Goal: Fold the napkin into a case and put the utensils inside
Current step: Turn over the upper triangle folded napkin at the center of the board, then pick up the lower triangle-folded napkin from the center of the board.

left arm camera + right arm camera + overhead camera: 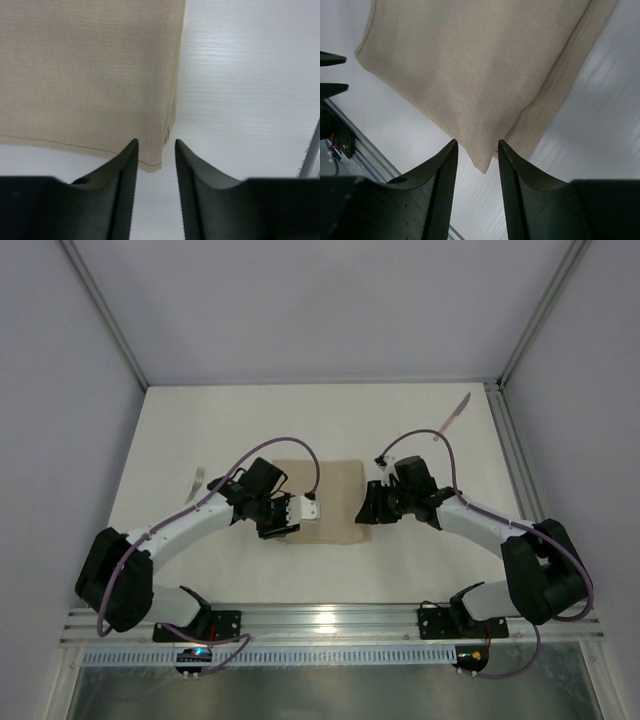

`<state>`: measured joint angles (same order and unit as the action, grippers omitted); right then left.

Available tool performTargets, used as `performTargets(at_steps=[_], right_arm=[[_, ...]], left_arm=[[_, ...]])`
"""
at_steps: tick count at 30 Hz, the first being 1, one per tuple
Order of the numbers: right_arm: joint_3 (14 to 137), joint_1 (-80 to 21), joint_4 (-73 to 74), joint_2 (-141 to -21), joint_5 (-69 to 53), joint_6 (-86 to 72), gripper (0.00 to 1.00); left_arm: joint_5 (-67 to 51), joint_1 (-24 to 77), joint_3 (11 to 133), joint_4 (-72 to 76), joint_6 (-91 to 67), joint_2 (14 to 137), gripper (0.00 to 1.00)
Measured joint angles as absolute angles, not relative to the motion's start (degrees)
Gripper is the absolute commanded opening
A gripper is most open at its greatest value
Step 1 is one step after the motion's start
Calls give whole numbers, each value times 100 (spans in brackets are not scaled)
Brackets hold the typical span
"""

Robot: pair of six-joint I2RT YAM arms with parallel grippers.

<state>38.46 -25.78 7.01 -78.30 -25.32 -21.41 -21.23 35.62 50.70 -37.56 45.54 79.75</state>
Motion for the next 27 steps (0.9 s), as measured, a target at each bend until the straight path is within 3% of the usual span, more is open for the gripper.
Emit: performTargets(at_steps=[2, 3, 13, 27], right_arm=[[3846, -2576, 808, -7955, -2582, -2276, 42], [3846, -2569, 838, -7979, -2609, -2333, 41], [3846, -2565, 976, -8152, -2814, -2397, 36], [3846, -2563, 1031, -8527, -2932, -2386, 36]], left_arm=[[-2097, 3623, 5179, -3824, 4381, 7767, 19], [-2053, 3697, 5207, -3822, 4335, 7677, 18], [-1175, 4906, 3903, -3382, 4912, 7269, 40], [-552, 4954, 3728, -2543, 5566, 7760, 37]])
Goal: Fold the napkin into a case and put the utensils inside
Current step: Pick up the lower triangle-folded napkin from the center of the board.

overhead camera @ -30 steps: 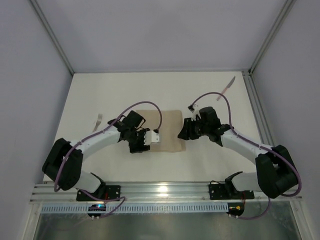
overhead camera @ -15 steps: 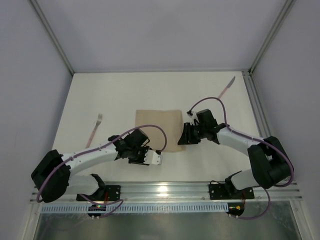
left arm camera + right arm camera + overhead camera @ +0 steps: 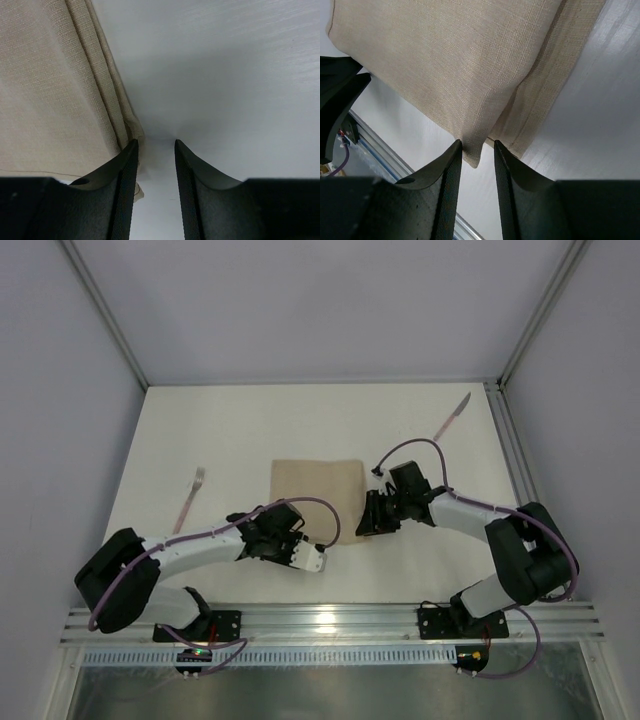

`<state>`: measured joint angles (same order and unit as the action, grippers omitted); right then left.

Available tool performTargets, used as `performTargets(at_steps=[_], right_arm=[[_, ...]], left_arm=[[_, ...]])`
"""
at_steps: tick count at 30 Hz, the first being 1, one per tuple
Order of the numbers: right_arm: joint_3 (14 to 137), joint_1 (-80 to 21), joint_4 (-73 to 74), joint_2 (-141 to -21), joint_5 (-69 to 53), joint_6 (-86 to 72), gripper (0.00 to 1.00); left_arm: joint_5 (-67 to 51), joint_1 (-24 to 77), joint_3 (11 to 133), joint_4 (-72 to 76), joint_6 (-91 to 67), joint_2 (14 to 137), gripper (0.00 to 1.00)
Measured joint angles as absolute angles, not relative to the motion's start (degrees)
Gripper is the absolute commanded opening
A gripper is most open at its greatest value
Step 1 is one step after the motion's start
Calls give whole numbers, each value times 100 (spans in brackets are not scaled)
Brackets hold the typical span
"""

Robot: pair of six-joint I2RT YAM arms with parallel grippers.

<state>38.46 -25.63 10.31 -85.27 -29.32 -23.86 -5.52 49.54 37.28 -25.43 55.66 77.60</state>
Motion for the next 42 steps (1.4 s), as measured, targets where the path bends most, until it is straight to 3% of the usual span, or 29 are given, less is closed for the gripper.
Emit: performTargets(at_steps=[9, 11, 16, 18, 42], right_arm=[[3846, -2563, 921, -8790, -3057, -2381, 39], [3846, -2563, 891, -8855, -3089, -2377, 33], [3846, -2541, 862, -8906, -3170, -2344, 4], [3846, -2523, 854, -8906, -3210, -2346, 4], [3999, -2198, 1249, -8906, -3229, -1850, 4]], left_arm=[[-327, 4954, 3721, -2189, 5618, 7929, 37], [-244, 4956, 3728, -2062, 5625, 7981, 35], [-106, 4965, 3728, -1881, 5645, 8121, 10], [-62, 4976, 3728, -1848, 5664, 8160, 0], [-16, 4897, 3695, -1831, 5697, 8147, 0]])
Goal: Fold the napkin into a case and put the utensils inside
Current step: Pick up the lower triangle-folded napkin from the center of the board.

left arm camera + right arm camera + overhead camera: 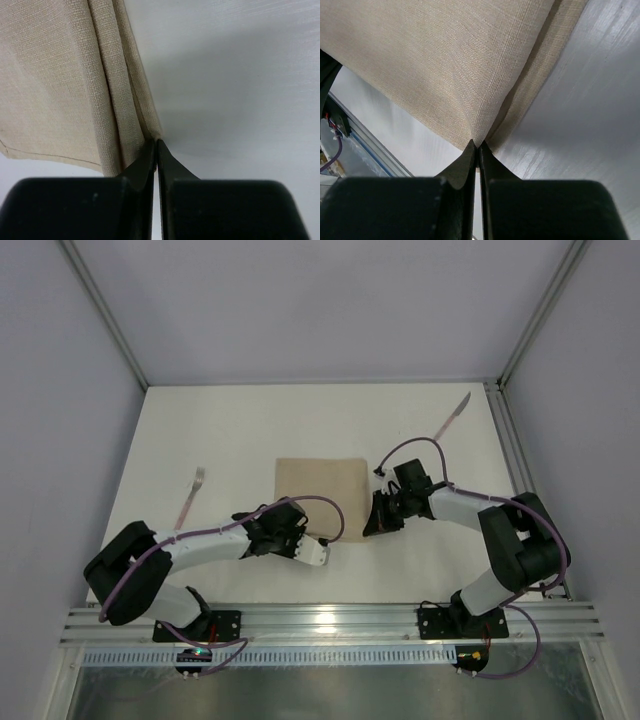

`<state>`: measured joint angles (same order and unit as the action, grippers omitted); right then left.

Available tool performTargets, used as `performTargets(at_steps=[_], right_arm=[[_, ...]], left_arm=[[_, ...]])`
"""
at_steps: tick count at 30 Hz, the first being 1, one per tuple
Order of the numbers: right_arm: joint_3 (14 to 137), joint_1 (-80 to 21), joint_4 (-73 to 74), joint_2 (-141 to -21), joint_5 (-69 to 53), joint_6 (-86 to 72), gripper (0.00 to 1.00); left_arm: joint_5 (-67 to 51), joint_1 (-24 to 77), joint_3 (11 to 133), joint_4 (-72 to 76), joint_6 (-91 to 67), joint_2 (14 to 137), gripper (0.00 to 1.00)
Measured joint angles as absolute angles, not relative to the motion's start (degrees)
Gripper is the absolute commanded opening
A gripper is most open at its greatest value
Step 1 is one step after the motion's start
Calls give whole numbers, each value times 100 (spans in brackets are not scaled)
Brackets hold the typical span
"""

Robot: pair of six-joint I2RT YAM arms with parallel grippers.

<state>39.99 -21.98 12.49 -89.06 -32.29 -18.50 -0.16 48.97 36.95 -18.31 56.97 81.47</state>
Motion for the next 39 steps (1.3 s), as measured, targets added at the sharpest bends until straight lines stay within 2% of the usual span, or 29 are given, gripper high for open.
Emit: performTargets(at_steps=[2, 4, 5, 8, 14, 19, 20, 22, 23, 30, 39], right_arm=[[3999, -2193, 1245, -8993, -3225, -1822, 4], [3999, -2191, 1227, -9070, -3232, -1815, 4], [3999, -2187, 1210, -9074, -3232, -1815, 4], [3999, -2187, 1190, -9078, -3216, -1813, 4], [3999, -2187, 1177, -9078, -3208, -1813, 4], [3997, -2187, 1166, -9078, -3208, -1815, 4], [3997, -2187, 1164, -9078, -3208, -1815, 4], [3997, -2187, 1160, -9078, -3208, -1815, 4], [3997, -2187, 1160, -9078, -3208, -1815, 4], [3990, -2187, 1111, -9078, -3210, -1820, 4], [3940, -2187, 996, -9078, -3229, -1879, 4]], left_arm=[[-21, 4897, 3704, -1848, 5671, 8147, 4], [-86, 4893, 3741, -1944, 5618, 8138, 17], [-148, 4886, 3771, -2047, 5583, 8112, 27], [-515, 4871, 3892, -2576, 5502, 7918, 41], [-1308, 4871, 4491, -3822, 5374, 7234, 52], [-1328, 4838, 4576, -3688, 5105, 6742, 62], [-1273, 4834, 4532, -3586, 5094, 6724, 68], [-1157, 4827, 4447, -3402, 5092, 6836, 72], [-1094, 4827, 4407, -3330, 5083, 6947, 78], [-552, 4871, 3813, -2593, 5196, 7583, 80], [-296, 5013, 3682, -2117, 5319, 7747, 68]])
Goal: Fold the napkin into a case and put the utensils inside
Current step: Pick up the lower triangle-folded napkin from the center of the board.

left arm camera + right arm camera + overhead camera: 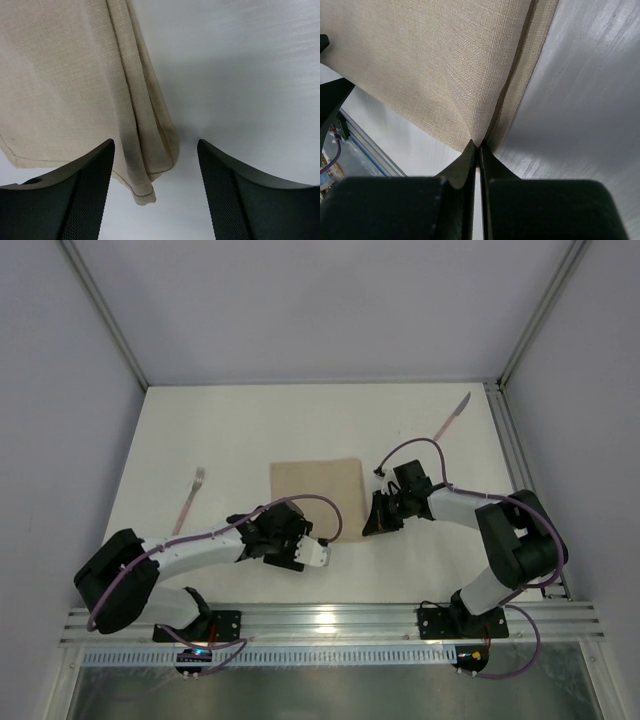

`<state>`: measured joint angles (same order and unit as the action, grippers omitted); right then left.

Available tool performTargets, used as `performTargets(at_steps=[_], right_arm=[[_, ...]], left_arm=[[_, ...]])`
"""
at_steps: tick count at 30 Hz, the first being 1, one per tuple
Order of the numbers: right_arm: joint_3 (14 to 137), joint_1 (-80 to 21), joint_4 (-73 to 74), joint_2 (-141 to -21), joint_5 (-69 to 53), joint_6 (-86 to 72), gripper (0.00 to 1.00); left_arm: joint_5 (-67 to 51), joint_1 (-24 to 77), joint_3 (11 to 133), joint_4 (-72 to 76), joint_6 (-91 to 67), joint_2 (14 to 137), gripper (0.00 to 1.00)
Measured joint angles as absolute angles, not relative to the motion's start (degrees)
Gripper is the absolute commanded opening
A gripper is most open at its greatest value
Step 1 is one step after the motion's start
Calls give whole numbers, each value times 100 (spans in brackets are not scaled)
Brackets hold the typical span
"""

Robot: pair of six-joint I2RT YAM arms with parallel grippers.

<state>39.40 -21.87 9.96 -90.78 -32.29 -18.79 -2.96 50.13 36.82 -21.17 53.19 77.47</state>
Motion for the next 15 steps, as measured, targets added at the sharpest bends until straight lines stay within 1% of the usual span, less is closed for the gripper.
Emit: performTargets(at_steps=[1, 2, 4, 5, 6, 7, 9, 10, 11, 13, 14, 15], right_arm=[[3933, -2187, 982, -9078, -3229, -1881, 4], [3931, -2187, 974, -9078, -3234, -1885, 4], [3927, -2187, 956, -9078, -3236, -1905, 8], [3924, -2187, 947, -9078, -3234, -1914, 9], [3922, -2187, 943, -9078, -3236, -1925, 10], [3920, -2187, 943, -9076, -3236, -1927, 11], [3920, -2182, 941, -9065, -3234, -1951, 18], [3920, -2185, 939, -9048, -3236, -1957, 20], [3920, -2185, 943, -9015, -3232, -1962, 25], [3920, -2182, 945, -8917, -3216, -1962, 30], [3920, -2182, 954, -8825, -3208, -1940, 34], [3920, -2174, 980, -8711, -3181, -1920, 37]], left_arm=[[-252, 5028, 3671, -2025, 5317, 7769, 64], [-215, 5035, 3649, -1920, 5315, 7787, 61], [-150, 5052, 3607, -1765, 5317, 7819, 54], [-121, 5057, 3592, -1695, 5310, 7846, 44], [-97, 5059, 3581, -1634, 5293, 7872, 37], [-78, 5061, 3562, -1590, 5297, 7913, 24], [16, 5068, 3507, -1500, 5315, 7977, 10], [47, 5076, 3492, -1470, 5301, 7985, 0], [69, 5081, 3470, -1435, 5295, 7990, 0], [102, 5089, 3446, -1398, 5290, 7990, 0], [108, 5089, 3446, -1391, 5271, 7985, 0], [108, 5089, 3446, -1391, 5258, 7983, 0]])
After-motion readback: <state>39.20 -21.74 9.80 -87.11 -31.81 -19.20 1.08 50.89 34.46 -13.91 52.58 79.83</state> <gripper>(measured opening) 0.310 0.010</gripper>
